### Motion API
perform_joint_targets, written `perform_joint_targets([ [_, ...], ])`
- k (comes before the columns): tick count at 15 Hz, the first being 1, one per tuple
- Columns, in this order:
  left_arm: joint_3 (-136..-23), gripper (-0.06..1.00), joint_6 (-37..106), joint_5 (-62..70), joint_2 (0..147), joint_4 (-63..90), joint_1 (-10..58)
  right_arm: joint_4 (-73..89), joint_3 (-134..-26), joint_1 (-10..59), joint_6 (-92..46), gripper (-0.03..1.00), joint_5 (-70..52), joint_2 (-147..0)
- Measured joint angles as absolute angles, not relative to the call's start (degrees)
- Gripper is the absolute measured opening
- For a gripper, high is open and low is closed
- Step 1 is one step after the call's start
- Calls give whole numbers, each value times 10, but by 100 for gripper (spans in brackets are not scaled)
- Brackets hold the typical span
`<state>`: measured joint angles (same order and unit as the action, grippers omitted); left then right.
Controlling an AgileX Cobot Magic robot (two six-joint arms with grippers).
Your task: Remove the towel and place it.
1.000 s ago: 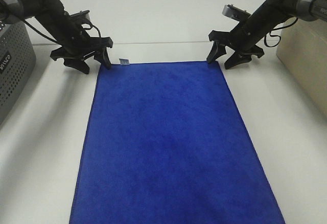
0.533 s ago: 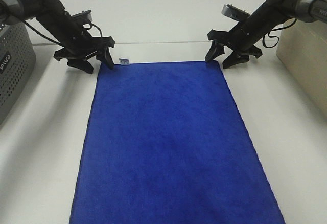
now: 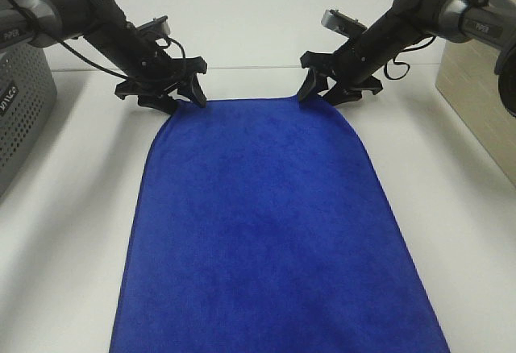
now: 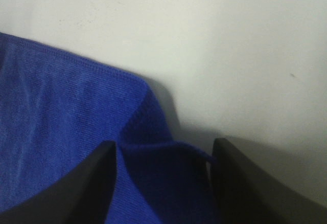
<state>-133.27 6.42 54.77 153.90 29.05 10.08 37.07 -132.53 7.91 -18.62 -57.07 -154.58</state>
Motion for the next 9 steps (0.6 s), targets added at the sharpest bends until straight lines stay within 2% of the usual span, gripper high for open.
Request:
perform_joint_targets([
  [2, -1333, 41, 64, 547, 1544, 300, 105, 375, -1325, 80, -187, 47, -570, -1548],
  [3, -1333, 30, 68, 546, 1545, 300, 106, 374, -1325, 79, -187, 41, -569, -1549],
  [5, -1333, 5, 85, 546, 1547, 300, 106, 374, -1325, 78, -189, 22, -569, -1553],
  [7, -1333, 0, 96, 546, 1548, 300, 106, 374, -1325, 78, -199, 6, -570, -1554],
  [9, -1333, 0, 97, 546, 1548, 300, 106, 373, -1325, 78, -204, 1, -570, -1554],
])
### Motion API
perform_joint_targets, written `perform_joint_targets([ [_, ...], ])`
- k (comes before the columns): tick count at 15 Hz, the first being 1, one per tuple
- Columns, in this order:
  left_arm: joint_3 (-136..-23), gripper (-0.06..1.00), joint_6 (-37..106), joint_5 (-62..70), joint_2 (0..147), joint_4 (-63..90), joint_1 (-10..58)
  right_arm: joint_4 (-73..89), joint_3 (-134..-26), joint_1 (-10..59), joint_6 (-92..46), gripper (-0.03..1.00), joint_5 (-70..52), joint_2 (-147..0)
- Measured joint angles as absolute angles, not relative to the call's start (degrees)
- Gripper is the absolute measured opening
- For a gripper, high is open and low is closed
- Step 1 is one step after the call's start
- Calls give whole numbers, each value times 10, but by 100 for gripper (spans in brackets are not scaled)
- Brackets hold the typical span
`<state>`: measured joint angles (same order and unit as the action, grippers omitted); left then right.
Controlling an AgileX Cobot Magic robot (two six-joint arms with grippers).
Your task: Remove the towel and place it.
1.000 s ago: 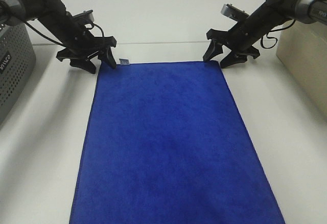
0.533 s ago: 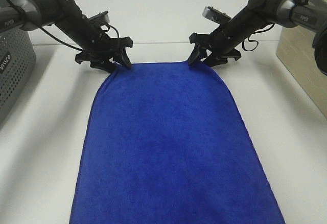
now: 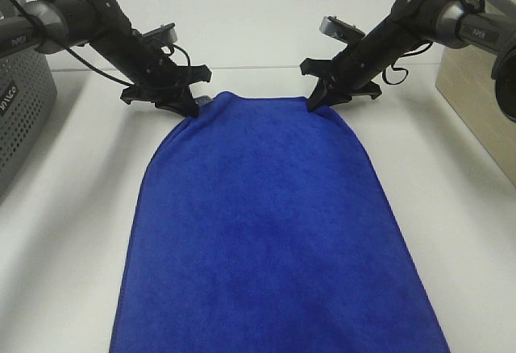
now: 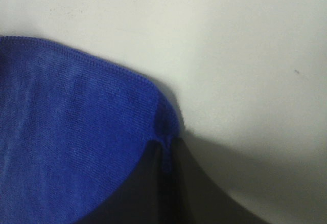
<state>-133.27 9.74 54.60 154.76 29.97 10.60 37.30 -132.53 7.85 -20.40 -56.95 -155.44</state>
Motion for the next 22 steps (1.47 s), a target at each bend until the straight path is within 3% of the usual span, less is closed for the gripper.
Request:
perform_joint_targets([
  [10, -1432, 0, 106, 544, 1557, 221, 108, 267, -1317, 80, -280, 0, -426, -1500],
  [15, -1434, 0, 103, 425, 1557, 208, 114, 246, -1317, 80, -299, 0, -319, -1499],
  [22, -1435, 0, 158, 309, 1584, 202, 133, 213, -1317, 80, -304, 0, -258, -1506],
])
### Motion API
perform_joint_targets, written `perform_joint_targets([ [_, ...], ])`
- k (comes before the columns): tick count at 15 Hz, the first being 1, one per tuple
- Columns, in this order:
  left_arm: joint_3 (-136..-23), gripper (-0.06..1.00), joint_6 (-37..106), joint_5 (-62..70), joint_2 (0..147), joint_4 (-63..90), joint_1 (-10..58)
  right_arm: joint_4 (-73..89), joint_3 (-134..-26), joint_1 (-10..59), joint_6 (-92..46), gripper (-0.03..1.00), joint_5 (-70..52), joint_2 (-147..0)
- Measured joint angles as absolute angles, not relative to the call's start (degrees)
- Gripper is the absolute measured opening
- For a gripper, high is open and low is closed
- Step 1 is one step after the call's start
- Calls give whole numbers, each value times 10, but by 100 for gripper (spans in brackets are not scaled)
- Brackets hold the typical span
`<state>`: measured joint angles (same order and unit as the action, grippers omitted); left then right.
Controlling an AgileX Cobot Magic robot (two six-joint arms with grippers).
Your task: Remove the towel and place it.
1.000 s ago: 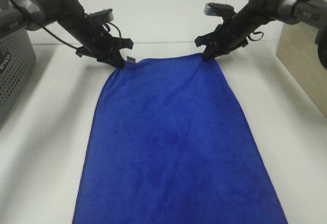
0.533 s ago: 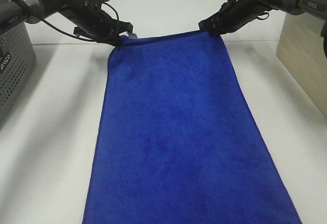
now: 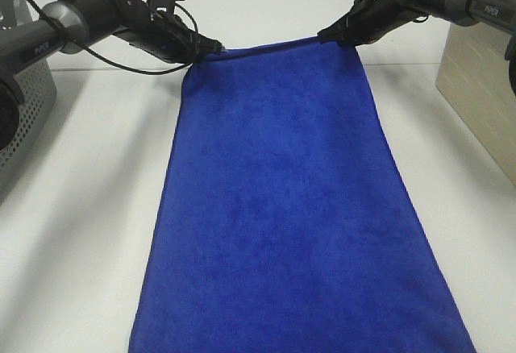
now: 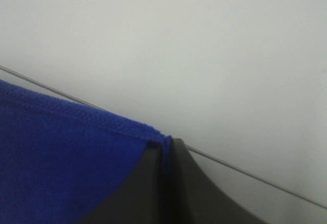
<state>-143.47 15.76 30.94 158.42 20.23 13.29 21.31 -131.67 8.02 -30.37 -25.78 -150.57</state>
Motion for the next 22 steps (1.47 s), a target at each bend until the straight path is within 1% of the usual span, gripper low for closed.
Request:
perform_joint_targets([
  [11, -1435, 0, 166, 172, 1620, 168, 147, 189, -1316, 78, -304, 0, -175, -1542],
  [16, -1435, 1, 166, 153, 1623, 159, 147, 189, -1316, 78, -304, 1, -168, -1560],
  [17, -1435, 2, 166, 149, 1623, 158, 147, 190, -1316, 78, -304, 2, -159, -1560],
  [19, -1435, 5, 166, 141, 1625, 157, 147, 190, -1316, 78, -304, 10, -155, -1560],
  [21, -1435, 9, 166, 135, 1625, 154, 147, 190, -1316, 77, -304, 22, -154, -1560],
  [22, -1435, 13, 166, 131, 1625, 152, 147, 190, -1316, 77, -304, 30, -154, -1560],
])
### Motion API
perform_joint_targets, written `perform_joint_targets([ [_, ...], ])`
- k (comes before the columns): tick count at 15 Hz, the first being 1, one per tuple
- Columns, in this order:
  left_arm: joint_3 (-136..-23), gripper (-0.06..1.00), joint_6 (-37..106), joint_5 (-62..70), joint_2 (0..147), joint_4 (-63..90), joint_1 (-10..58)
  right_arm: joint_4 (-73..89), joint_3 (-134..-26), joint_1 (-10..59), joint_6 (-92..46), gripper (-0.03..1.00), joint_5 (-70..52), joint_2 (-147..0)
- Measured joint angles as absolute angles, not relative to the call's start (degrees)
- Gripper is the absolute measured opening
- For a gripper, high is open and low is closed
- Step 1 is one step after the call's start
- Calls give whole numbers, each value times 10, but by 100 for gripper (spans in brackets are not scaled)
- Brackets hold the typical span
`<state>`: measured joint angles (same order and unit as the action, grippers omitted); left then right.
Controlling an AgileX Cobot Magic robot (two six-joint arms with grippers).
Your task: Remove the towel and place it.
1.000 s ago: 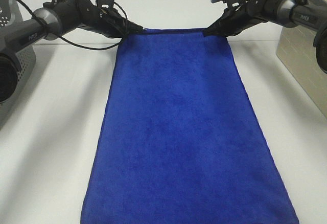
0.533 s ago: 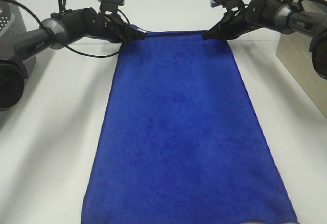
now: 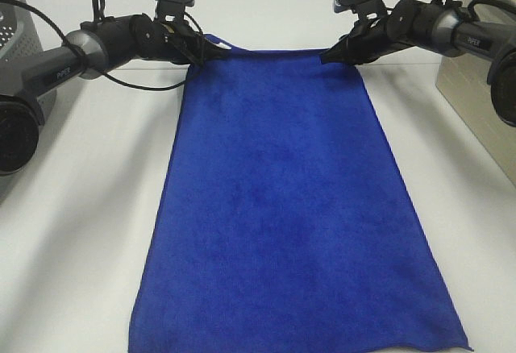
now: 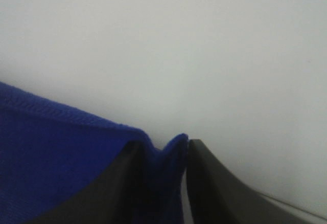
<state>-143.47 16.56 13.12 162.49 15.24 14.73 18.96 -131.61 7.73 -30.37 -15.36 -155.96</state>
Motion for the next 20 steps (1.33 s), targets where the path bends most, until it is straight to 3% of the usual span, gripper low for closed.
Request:
perform_joint_targets([
  [4, -1435, 50, 166, 120, 1625, 151, 147, 191, -1316, 75, -304, 61, -154, -1560],
  [5, -1435, 59, 166, 116, 1625, 151, 147, 191, -1316, 75, -304, 66, -156, -1560],
  [7, -1435, 65, 166, 112, 1625, 151, 147, 193, -1316, 75, -304, 69, -190, -1554],
  [9, -1435, 66, 166, 141, 1619, 151, 147, 193, -1316, 75, -304, 70, -253, -1528],
  [16, -1435, 67, 46, 602, 1452, 44, 147, 180, -1316, 75, -213, 70, -608, -1363],
  [20, -1435, 67, 14, 692, 1387, 12, 146, 97, -1316, 75, -138, 70, -676, -1275],
])
